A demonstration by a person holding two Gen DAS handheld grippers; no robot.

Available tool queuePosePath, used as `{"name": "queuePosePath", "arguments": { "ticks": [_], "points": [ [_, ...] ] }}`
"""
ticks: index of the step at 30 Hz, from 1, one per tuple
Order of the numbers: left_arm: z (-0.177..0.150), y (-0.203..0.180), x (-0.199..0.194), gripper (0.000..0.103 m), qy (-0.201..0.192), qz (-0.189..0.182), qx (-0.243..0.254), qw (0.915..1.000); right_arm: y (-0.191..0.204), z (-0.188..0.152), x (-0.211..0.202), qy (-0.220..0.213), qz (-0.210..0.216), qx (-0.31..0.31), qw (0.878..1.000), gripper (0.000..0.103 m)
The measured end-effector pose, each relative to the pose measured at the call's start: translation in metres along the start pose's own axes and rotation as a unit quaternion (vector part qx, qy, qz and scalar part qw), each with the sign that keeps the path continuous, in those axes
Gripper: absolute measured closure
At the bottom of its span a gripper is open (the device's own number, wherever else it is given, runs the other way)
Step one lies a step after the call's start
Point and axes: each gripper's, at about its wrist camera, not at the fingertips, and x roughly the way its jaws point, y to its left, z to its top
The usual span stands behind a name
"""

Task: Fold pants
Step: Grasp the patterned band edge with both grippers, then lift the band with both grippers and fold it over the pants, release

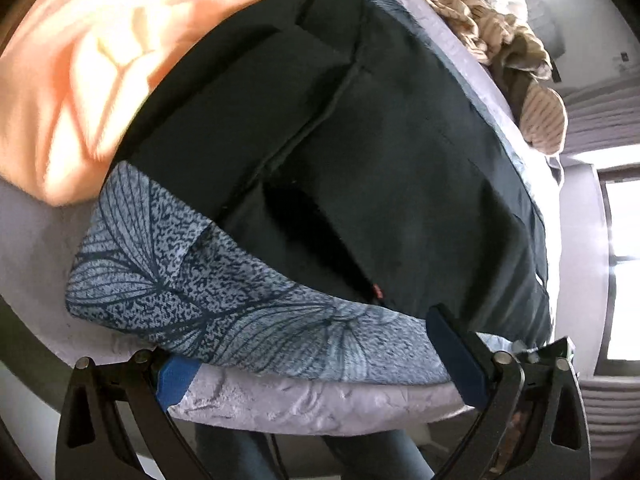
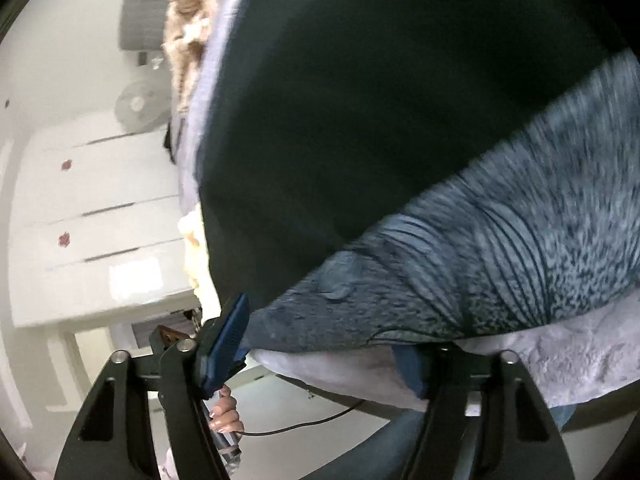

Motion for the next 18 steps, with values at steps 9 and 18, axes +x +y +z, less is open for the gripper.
{"name": "queuePosePath", "arguments": {
  "ticks": [9, 18],
  "points": [
    [0.025, -0.026, -0.032, 0.081, -0.036, -0.019, -0.02, 0.999, 0.068, 0.018, -0.024, -0.003, -0.012, -0.087, 0.996, 0.097],
    [0.143, -0.11, -0.069, 0.079, -0.15, -0.024, 0.038, 0.9877, 0.191, 0.135, -0.036, 0.006, -0.03, -0.236, 0.971, 0.097]
  ]
}}
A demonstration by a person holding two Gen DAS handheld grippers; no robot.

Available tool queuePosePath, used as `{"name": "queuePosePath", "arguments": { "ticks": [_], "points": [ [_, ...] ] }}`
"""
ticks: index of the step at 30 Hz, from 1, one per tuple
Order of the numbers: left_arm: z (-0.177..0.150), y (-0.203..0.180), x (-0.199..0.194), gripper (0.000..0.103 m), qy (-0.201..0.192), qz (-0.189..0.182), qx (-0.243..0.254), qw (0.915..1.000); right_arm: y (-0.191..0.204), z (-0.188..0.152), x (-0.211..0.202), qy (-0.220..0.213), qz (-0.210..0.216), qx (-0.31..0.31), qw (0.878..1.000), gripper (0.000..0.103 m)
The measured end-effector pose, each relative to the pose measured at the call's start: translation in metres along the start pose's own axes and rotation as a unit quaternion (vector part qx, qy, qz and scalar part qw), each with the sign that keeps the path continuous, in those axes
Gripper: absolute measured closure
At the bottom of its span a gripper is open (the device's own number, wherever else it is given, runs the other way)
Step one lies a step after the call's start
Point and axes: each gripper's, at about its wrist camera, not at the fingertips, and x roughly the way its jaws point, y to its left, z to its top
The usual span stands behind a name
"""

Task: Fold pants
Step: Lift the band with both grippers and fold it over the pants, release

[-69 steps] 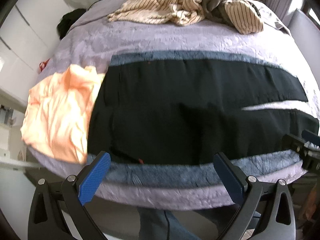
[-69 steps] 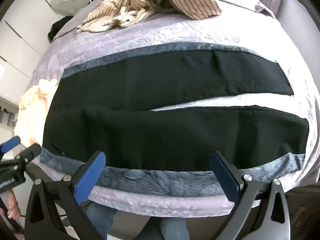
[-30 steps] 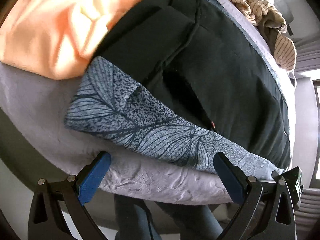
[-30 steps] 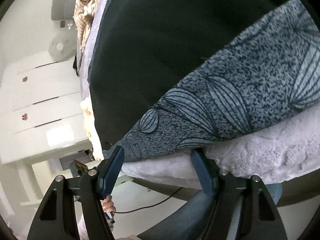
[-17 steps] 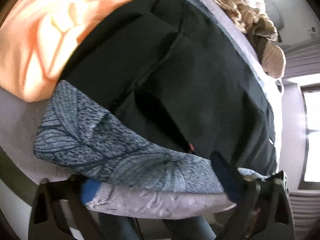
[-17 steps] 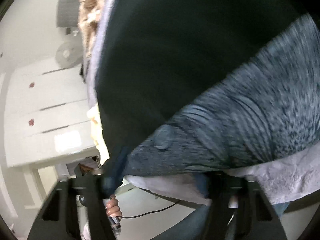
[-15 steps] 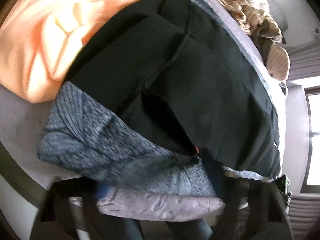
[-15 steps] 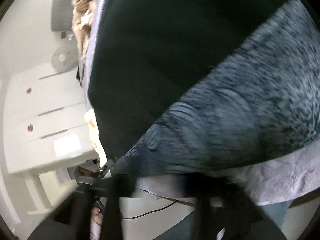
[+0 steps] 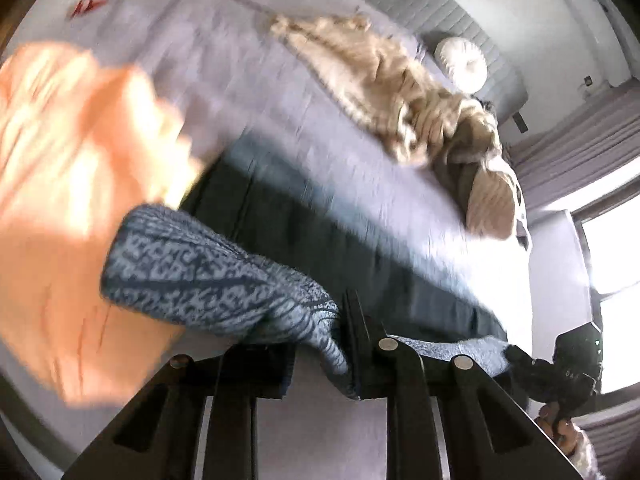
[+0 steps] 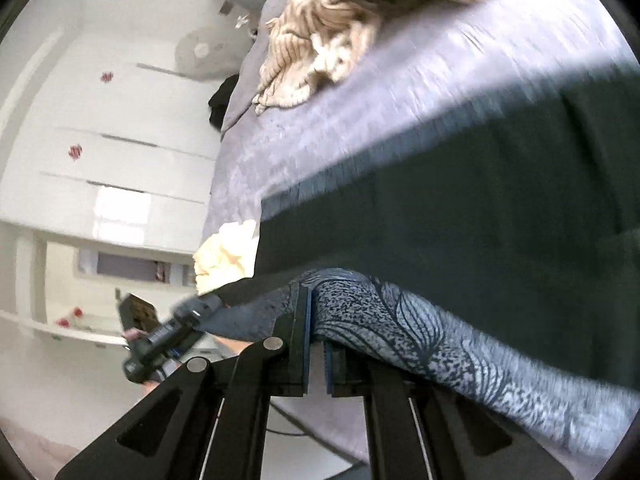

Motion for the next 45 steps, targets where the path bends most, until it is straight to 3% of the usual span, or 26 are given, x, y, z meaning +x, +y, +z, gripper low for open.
{"name": "queuePosePath", "arguments": {
  "ticks": [1, 2, 4, 7, 9, 11, 12, 13, 14, 16, 17, 19, 23, 24, 26, 27, 29, 31, 32, 34, 37, 40, 41, 45],
  "points": [
    [0.014, -0.001, 0.011, 0.068, -0.008, 0.018, 0.009, 0.9998, -0.004, 0.023, 0.01, 0.007, -0.006, -0.007, 1.0, 0.097],
    [0.025, 0.0, 0.021, 0.046, -0.018, 0.042, 0.016, 0.9988, -0.01, 0.034, 0.014, 0.01, -0.009, -0.01, 1.0, 0.097],
    [0.046, 0.0, 0.05, 0.021, -0.044, 0.101, 0.027, 0.9936, -0.03, 0.071, 0.04, 0.021, -0.02, -0.003, 1.0, 0.097],
    [0.068, 0.017, 0.1, 0.021, -0.027, 0.138, 0.015, 0.99, -0.065, 0.104, 0.071, 0.038, -0.026, 0.024, 0.999, 0.093],
    [0.075, 0.032, 0.118, 0.021, -0.013, 0.185, 0.001, 0.9827, -0.092, 0.124, 0.105, 0.065, -0.059, 0.039, 0.995, 0.086],
    [0.075, 0.04, 0.106, 0.021, -0.022, 0.205, -0.018, 0.9784, -0.096, 0.13, 0.114, 0.071, -0.092, 0.032, 0.993, 0.077],
    [0.073, 0.043, 0.098, 0.021, -0.03, 0.2, -0.025, 0.979, -0.094, 0.134, 0.114, 0.064, -0.092, 0.028, 0.993, 0.061],
    [0.072, 0.045, 0.087, 0.021, -0.038, 0.199, -0.028, 0.9789, -0.087, 0.135, 0.109, 0.054, -0.085, 0.023, 0.995, 0.031],
    [0.07, 0.042, 0.078, 0.021, -0.04, 0.203, -0.018, 0.9782, -0.081, 0.135, 0.105, 0.048, -0.083, 0.017, 0.995, 0.019],
    [0.061, 0.03, 0.071, 0.021, -0.03, 0.208, 0.023, 0.9774, -0.057, 0.129, 0.087, 0.034, -0.072, -0.02, 0.997, 0.024],
    [0.057, 0.022, 0.074, 0.021, -0.024, 0.207, 0.043, 0.9772, -0.045, 0.124, 0.08, 0.033, -0.053, -0.045, 0.997, 0.039],
    [0.043, 0.005, 0.092, 0.021, 0.002, 0.19, 0.079, 0.9785, -0.027, 0.116, 0.091, 0.063, -0.053, -0.09, 0.993, 0.051],
    [0.014, -0.023, 0.134, 0.021, 0.047, 0.201, 0.1, 0.9732, -0.038, 0.109, 0.135, 0.11, -0.151, -0.12, 0.975, 0.051],
    [0.006, -0.032, 0.135, 0.021, 0.046, 0.207, 0.116, 0.9705, -0.057, 0.114, 0.139, 0.107, -0.184, -0.099, 0.972, 0.056],
    [-0.011, -0.047, 0.128, 0.021, 0.059, 0.18, 0.157, 0.9694, -0.079, 0.121, 0.12, 0.083, -0.148, -0.038, 0.985, 0.059],
    [-0.02, -0.055, 0.122, 0.021, 0.062, 0.177, 0.189, 0.964, -0.089, 0.124, 0.098, 0.059, -0.142, -0.007, 0.988, 0.058],
    [-0.035, -0.068, 0.112, 0.021, 0.069, 0.175, 0.238, 0.9527, -0.099, 0.125, 0.056, 0.026, -0.153, -0.001, 0.988, 0.053],
    [-0.05, -0.084, 0.1, 0.021, 0.081, 0.147, 0.271, 0.9478, -0.101, 0.115, 0.0, -0.007, -0.122, 0.0, 0.993, 0.05],
    [-0.056, -0.092, 0.097, 0.021, 0.089, 0.129, 0.278, 0.9477, -0.107, 0.103, -0.036, -0.027, -0.099, 0.009, 0.995, 0.043],
    [-0.074, -0.111, 0.093, 0.021, 0.111, 0.085, 0.283, 0.9489, -0.111, 0.076, -0.074, -0.051, -0.092, 0.027, 0.994, 0.032],
    [-0.101, -0.142, 0.097, 0.021, 0.149, 0.018, 0.283, 0.9472, -0.136, 0.005, -0.127, -0.081, -0.074, 0.094, 0.989, 0.031],
    [-0.131, -0.182, 0.112, 0.021, 0.193, -0.043, 0.304, 0.9321, -0.156, -0.073, -0.149, -0.115, -0.091, 0.164, 0.976, 0.031],
    [-0.141, -0.196, 0.118, 0.021, 0.209, -0.061, 0.314, 0.9241, -0.16, -0.102, -0.159, -0.127, -0.105, 0.186, 0.969, 0.031],
    [-0.177, -0.241, 0.138, 0.021, 0.258, -0.095, 0.367, 0.8885, -0.184, -0.154, -0.182, -0.178, -0.145, 0.231, 0.946, 0.031]
  ]
}}
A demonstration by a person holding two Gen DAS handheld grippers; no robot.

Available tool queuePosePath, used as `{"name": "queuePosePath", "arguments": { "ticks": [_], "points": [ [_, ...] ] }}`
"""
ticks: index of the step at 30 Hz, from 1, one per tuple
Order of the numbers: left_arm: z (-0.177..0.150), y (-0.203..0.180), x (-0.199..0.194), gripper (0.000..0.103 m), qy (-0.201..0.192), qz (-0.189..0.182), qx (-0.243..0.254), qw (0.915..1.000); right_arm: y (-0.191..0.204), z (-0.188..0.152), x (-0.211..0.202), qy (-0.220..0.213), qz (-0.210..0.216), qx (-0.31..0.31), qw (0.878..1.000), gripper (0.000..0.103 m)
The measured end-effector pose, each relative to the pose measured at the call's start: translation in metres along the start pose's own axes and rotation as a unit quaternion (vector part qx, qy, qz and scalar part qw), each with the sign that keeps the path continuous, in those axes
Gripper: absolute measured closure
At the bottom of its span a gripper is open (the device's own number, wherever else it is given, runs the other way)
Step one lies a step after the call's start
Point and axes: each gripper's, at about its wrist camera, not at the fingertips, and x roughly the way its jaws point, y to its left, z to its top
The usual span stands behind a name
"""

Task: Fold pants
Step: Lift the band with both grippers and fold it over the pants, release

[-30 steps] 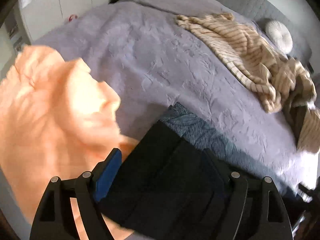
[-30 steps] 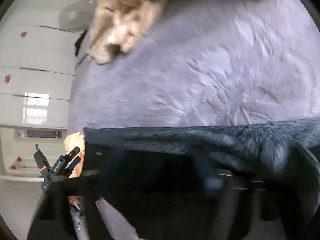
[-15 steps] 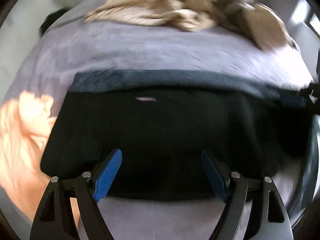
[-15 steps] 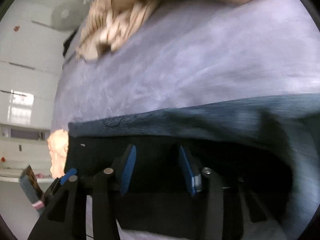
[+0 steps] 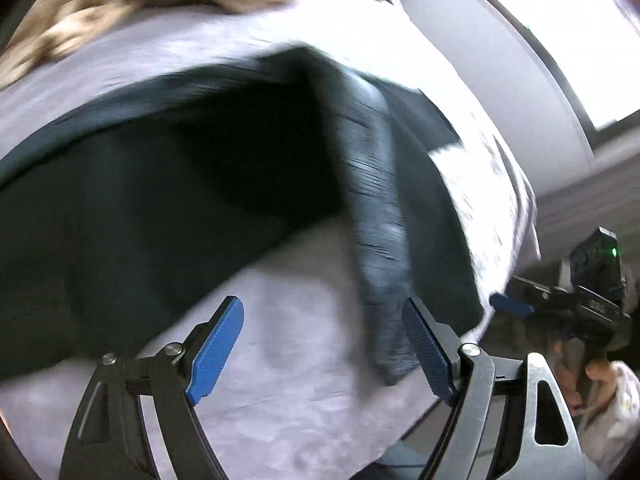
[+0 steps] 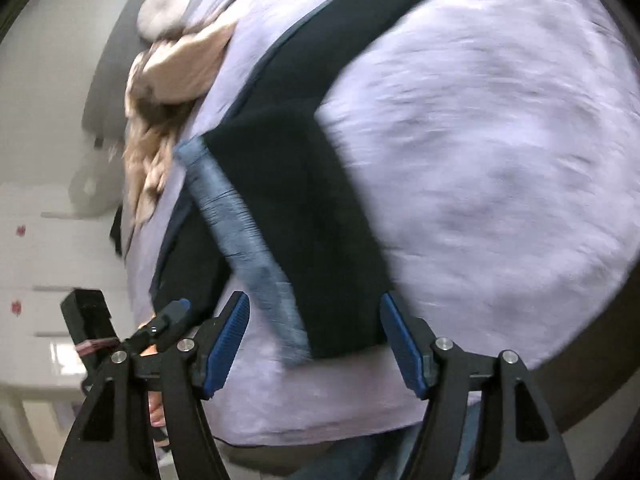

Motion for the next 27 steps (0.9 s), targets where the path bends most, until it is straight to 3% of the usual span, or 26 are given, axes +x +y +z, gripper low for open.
{"name": "queuePosePath", "arguments": {
  "ticks": [3, 9, 10, 11, 12, 13, 15, 17, 20, 25, 27],
  "points": [
    [0.01, -0.029, 0.027, 0.021, 0.022, -0.006, 0.032, 0.9992, -0.018, 0.004, 0.0, 0.001, -0.001, -0.018, 1.0, 0.031],
    [0.024, -0.041, 0.074, 0.021, 0.072, -0.046, 0.007, 0.9963, -0.033, 0.016, 0.046, 0.102, 0.086, -0.042, 0.99, 0.035],
    [0.02, -0.037, 0.075, 0.021, 0.075, -0.05, 0.007, 0.9959, -0.033, 0.016, 0.05, 0.112, 0.094, -0.041, 0.988, 0.052],
    [0.021, -0.039, 0.078, 0.022, 0.079, -0.056, 0.008, 0.9953, -0.033, 0.02, 0.062, 0.133, 0.108, -0.034, 0.985, 0.079],
    [0.019, -0.036, 0.078, 0.025, 0.082, -0.064, 0.006, 0.9945, -0.033, 0.021, 0.07, 0.154, 0.115, -0.026, 0.981, 0.079],
    [0.016, -0.031, 0.075, 0.04, 0.087, -0.073, 0.0, 0.9935, -0.032, 0.021, 0.073, 0.164, 0.121, -0.023, 0.979, 0.08],
    [0.02, -0.031, 0.072, 0.047, 0.098, -0.084, -0.013, 0.9916, -0.027, 0.023, 0.072, 0.184, 0.176, -0.011, 0.967, 0.08],
    [0.029, -0.034, 0.062, 0.047, 0.097, -0.103, -0.03, 0.9895, -0.021, 0.031, 0.063, 0.184, 0.226, 0.014, 0.957, 0.081],
    [0.056, -0.051, 0.039, 0.047, 0.066, -0.115, -0.03, 0.9908, -0.017, 0.052, 0.047, 0.166, 0.297, 0.066, 0.938, 0.081],
    [0.133, -0.085, 0.023, 0.046, -0.007, -0.109, -0.015, 0.994, -0.01, 0.109, 0.032, 0.118, 0.39, 0.131, 0.904, 0.081],
    [0.165, -0.092, 0.026, 0.029, -0.027, -0.077, -0.001, 0.9967, -0.01, 0.135, 0.028, 0.093, 0.41, 0.151, 0.895, 0.081]
  ]
}}
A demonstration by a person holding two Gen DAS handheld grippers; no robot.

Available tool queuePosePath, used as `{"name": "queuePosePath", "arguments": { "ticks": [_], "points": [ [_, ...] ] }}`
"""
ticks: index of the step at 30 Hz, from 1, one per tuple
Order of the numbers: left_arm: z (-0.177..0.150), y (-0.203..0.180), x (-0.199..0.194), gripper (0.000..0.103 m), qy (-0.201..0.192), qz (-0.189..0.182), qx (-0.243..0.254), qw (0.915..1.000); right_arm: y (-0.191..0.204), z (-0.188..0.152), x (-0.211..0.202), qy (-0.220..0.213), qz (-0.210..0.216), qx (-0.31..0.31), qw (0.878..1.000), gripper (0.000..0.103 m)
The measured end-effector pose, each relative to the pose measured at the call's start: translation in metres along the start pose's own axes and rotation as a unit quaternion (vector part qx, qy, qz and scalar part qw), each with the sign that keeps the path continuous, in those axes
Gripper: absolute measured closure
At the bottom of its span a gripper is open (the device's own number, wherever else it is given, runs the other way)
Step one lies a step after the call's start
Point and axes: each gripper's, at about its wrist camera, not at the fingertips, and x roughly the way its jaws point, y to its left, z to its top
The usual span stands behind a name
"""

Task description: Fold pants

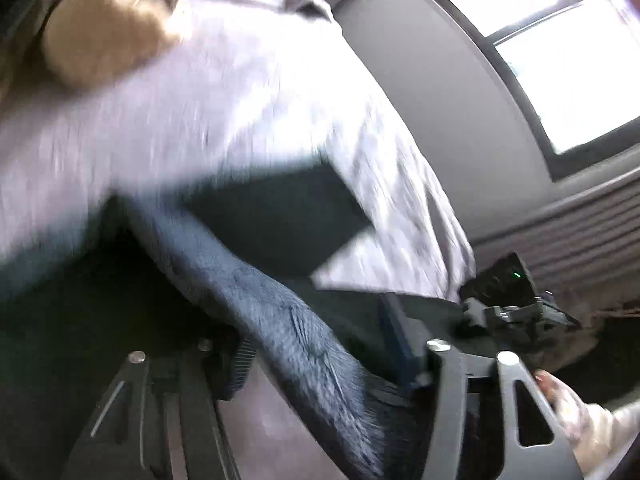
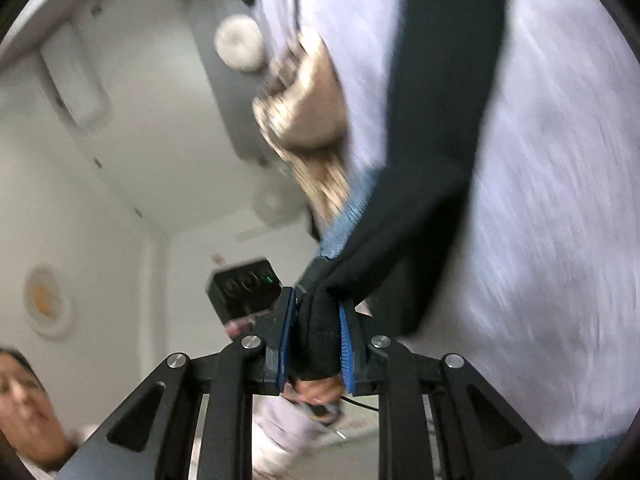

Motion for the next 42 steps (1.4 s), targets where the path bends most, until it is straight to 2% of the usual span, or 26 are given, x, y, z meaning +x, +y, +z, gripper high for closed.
{"name": "queuePosePath", "arguments": {
  "ticks": [1, 4, 7, 8, 9, 10, 11, 15, 17, 19, 22, 23, 24, 25, 26, 27, 29, 32, 33, 35, 37, 38, 41, 42],
  "points": [
    [0.017, -0.002, 0.004, 0.023, -0.013, 0.023, 0.003, 0.9997, 0.004, 0.013, -0.001, -0.013, 0.005, 0.002, 1.0, 0.081],
    [0.054, -0.004, 0.017, 0.023, -0.034, 0.069, 0.007, 0.997, 0.01, 0.06, -0.009, -0.056, -0.009, 0.005, 0.998, 0.08],
    [0.069, 0.0, 0.017, 0.023, -0.052, 0.096, -0.004, 0.9941, 0.005, 0.1, -0.012, -0.092, -0.064, 0.019, 0.994, 0.075],
    [0.07, 0.0, 0.019, 0.023, -0.056, 0.105, -0.007, 0.9929, 0.004, 0.115, -0.01, -0.096, -0.102, 0.02, 0.99, 0.061],
    [0.067, 0.005, 0.016, 0.023, -0.059, 0.117, -0.013, 0.9913, 0.004, 0.123, -0.008, -0.095, -0.123, 0.017, 0.988, 0.048],
    [0.062, 0.01, 0.017, 0.023, -0.06, 0.125, -0.019, 0.9902, 0.006, 0.131, -0.007, -0.103, -0.159, 0.006, 0.982, 0.023],
    [0.06, 0.017, 0.012, 0.023, -0.062, 0.133, -0.028, 0.9887, 0.009, 0.135, -0.009, -0.113, -0.176, -0.004, 0.978, 0.017],
    [0.044, 0.043, -0.009, 0.023, -0.077, 0.172, -0.067, 0.9798, 0.02, 0.139, -0.036, -0.132, -0.188, -0.054, 0.972, 0.019],
    [0.031, 0.053, -0.012, 0.023, -0.073, 0.2, -0.08, 0.9739, 0.023, 0.136, -0.033, -0.122, -0.21, -0.07, 0.967, 0.031],
    [0.014, 0.063, -0.008, 0.023, -0.063, 0.226, -0.094, 0.9676, 0.015, 0.133, -0.044, -0.101, -0.24, -0.089, 0.961, 0.037],
    [-0.018, 0.075, -0.003, 0.023, -0.043, 0.244, -0.122, 0.9612, -0.001, 0.134, -0.015, -0.071, -0.291, -0.106, 0.948, 0.041],
    [-0.028, 0.079, -0.001, 0.023, -0.037, 0.247, -0.13, 0.9595, -0.011, 0.139, -0.014, -0.067, -0.295, -0.103, 0.948, 0.043],
    [-0.04, 0.083, 0.0, 0.023, -0.029, 0.251, -0.142, 0.9571, -0.022, 0.143, -0.003, -0.06, -0.304, -0.092, 0.946, 0.049],
    [-0.047, 0.086, 0.0, 0.023, -0.023, 0.255, -0.149, 0.955, -0.031, 0.145, -0.003, -0.057, -0.31, -0.084, 0.945, 0.082],
    [-0.056, 0.088, -0.001, 0.023, -0.018, 0.26, -0.157, 0.9525, -0.037, 0.15, 0.005, -0.054, -0.318, -0.07, 0.944, 0.095],
    [-0.063, 0.09, -0.003, 0.023, -0.018, 0.262, -0.161, 0.9512, -0.037, 0.149, 0.006, -0.059, -0.313, -0.06, 0.946, 0.095],
    [-0.078, 0.096, -0.01, 0.023, -0.019, 0.274, -0.164, 0.9475, -0.021, 0.142, 0.001, -0.061, -0.301, -0.088, 0.948, 0.095],
    [-0.095, 0.111, -0.01, 0.023, 0.0, 0.289, -0.183, 0.9398, -0.027, 0.136, 0.002, -0.026, -0.371, -0.116, 0.921, 0.095],
    [-0.099, 0.116, -0.01, 0.023, 0.006, 0.296, -0.19, 0.936, -0.035, 0.137, 0.003, -0.017, -0.381, -0.116, 0.917, 0.095],
    [-0.104, 0.12, -0.015, 0.023, 0.008, 0.306, -0.194, 0.932, -0.04, 0.139, 0.002, -0.014, -0.375, -0.114, 0.92, 0.094],
    [-0.105, 0.121, -0.025, 0.023, -0.005, 0.314, -0.192, 0.9298, -0.034, 0.136, -0.006, -0.021, -0.385, -0.113, 0.916, 0.082],
    [-0.104, 0.121, -0.029, 0.023, -0.011, 0.317, -0.191, 0.9289, -0.028, 0.133, -0.009, -0.027, -0.402, -0.115, 0.908, 0.079],
    [-0.096, 0.121, -0.039, 0.023, -0.036, 0.327, -0.187, 0.9259, 0.005, 0.112, -0.023, -0.066, -0.414, -0.168, 0.892, 0.079],
    [-0.089, 0.12, -0.038, 0.023, -0.046, 0.327, -0.181, 0.9263, 0.023, 0.102, -0.018, -0.07, -0.419, -0.212, 0.88, 0.079]
  ]
}}
